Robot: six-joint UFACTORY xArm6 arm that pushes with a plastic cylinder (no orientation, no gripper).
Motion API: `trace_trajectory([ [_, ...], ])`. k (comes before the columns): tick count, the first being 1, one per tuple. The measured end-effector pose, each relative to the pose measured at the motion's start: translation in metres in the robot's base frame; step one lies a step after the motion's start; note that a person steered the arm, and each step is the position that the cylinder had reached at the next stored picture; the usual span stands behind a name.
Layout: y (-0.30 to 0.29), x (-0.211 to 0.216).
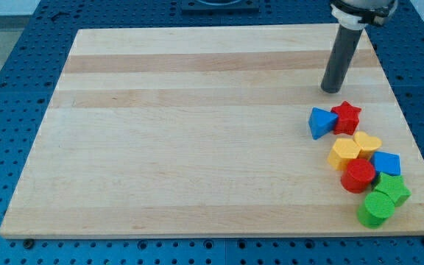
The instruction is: Push the red star above the yellow hexagon
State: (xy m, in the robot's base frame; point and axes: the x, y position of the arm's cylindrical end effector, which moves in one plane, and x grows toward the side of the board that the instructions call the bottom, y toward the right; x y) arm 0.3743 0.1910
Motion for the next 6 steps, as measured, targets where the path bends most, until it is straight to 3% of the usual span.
trace_trajectory([
  [6,0.016,0.125],
])
